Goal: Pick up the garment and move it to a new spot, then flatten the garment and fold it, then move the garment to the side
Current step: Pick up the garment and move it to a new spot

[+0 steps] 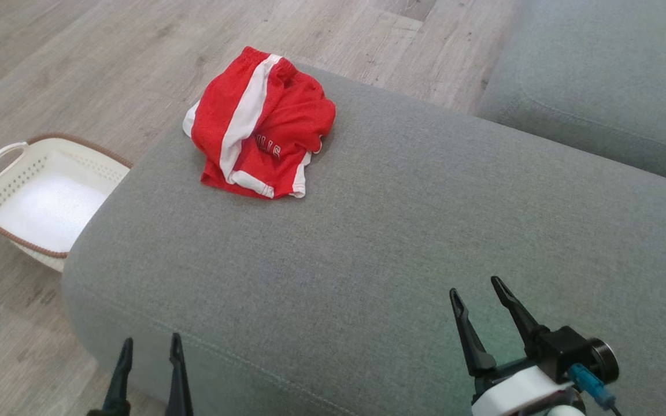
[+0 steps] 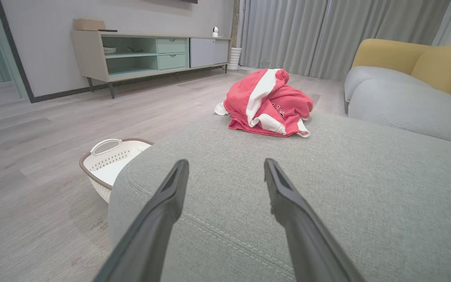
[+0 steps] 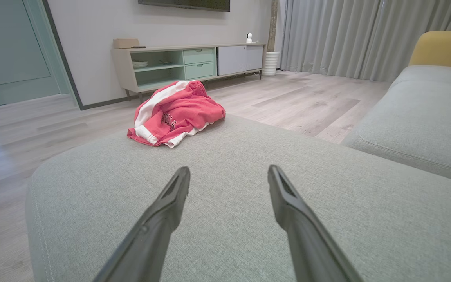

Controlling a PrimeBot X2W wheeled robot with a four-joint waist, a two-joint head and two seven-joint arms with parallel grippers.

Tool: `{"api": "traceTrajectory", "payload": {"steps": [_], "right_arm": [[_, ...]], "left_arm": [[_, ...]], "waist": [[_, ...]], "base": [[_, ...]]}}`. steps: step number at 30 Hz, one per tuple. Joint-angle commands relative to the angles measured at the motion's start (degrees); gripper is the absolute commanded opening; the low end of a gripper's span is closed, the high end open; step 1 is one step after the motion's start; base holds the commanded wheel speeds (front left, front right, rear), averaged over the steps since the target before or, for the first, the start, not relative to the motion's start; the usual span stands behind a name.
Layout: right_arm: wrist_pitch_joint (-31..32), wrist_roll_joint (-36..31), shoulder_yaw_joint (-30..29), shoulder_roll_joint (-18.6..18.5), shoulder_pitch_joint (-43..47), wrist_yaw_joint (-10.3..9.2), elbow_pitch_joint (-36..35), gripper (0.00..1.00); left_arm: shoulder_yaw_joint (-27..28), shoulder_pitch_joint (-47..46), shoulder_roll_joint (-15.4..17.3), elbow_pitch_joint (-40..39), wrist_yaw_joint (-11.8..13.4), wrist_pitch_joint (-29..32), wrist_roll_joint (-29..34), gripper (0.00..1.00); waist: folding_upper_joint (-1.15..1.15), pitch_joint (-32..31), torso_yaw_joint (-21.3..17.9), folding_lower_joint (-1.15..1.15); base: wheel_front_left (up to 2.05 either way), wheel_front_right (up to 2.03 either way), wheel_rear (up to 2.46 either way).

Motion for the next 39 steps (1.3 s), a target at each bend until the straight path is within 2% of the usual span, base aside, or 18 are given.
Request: {"api": "traceTrajectory", "payload": {"steps": [1,5,10,14,18,23,26,32,33,34,39], "right_arm": [[-0.78,-0.56,1.4,-0.51,-2.4,0.44,-1.39,1.0],[-0.78,-0.9,0.08,-0.51,-2.05,0.44,-2.21,1.0],[-0.74,-2.76,-2.92,-0.51,-1.01,0.44,-4.79,1.0],[0.43,-5.44,-4.56,-0.51,-2.78,0.44,-8.23,1.0],[2.3,-8.32,-5.44,-0.51,-5.67,0.44,-12.16,1.0],[4.6,-11.22,-5.6,-0.51,-8.8,0.44,-16.52,1.0],[5.69,-12.58,-4.06,-0.51,-10.56,0.44,-18.64,1.0],[7.12,-15.52,-3.8,-0.51,-13.45,0.44,-22.69,1.0],[7.12,-15.52,-3.8,-0.51,-13.45,0.44,-22.69,1.0],[7.24,-16.05,-3.44,-0.51,-14.01,0.44,-24.09,1.0],[8.07,-16.76,-2.65,-0.62,-14.86,0.44,-26.18,1.0]], "left_arm": [[2.06,-2.01,-0.04,-2.16,0.25,-0.89,-0.61,1.0],[3.58,-2.3,0.5,-3.7,0.82,-0.47,-1.68,1.0],[7.16,-6.13,4.59,-13.03,1.53,3.23,-2.03,1.0],[11.7,-14.95,11.04,-20.95,1.0,7.81,-1.97,1.0],[15.11,-28.64,18.91,-22.14,-1.11,12.66,-2.11,1.0],[13.85,-46.68,26.79,-14.26,-5.12,17.53,-1.26,1.0],[11.62,-55.45,29.23,-6.39,-7.69,19.29,-0.98,1.0],[10.79,-65.7,27.24,9.95,-9.03,22.45,-5.44,1.0],[10.79,-65.7,27.24,9.95,-9.03,22.45,-5.44,1.0],[10.36,-66.89,27.15,13.94,-9.41,22.55,-5.86,1.0],[10.6,-67.96,26.56,21.35,-10.46,22.61,-8.52,1.0]], "waist": [[0.0,0.11,0.07,-0.01],[0.0,0.03,0.07,-0.01],[0.0,1.67,-0.95,-0.01],[0.0,5.88,-3.43,-0.01],[0.0,11.15,-6.69,-0.01],[0.0,17.26,-11.13,-0.01],[0.0,20.65,-14.09,-0.01],[0.0,26.55,-18.64,-0.01],[0.0,26.55,-18.64,-0.01],[0.0,28.44,-19.8,-0.01],[0.0,31.96,-21.46,-0.01]], "base": [[0.0,0.0,0.0],[0.0,0.0,0.0],[0.0,0.0,0.0],[0.0,0.0,0.0],[0.0,0.0,0.0],[0.0,0.0,0.0],[0.0,0.0,0.0],[0.0,0.0,0.0],[0.0,0.0,0.0],[0.0,0.0,0.0],[0.0,0.0,0.0]]}}
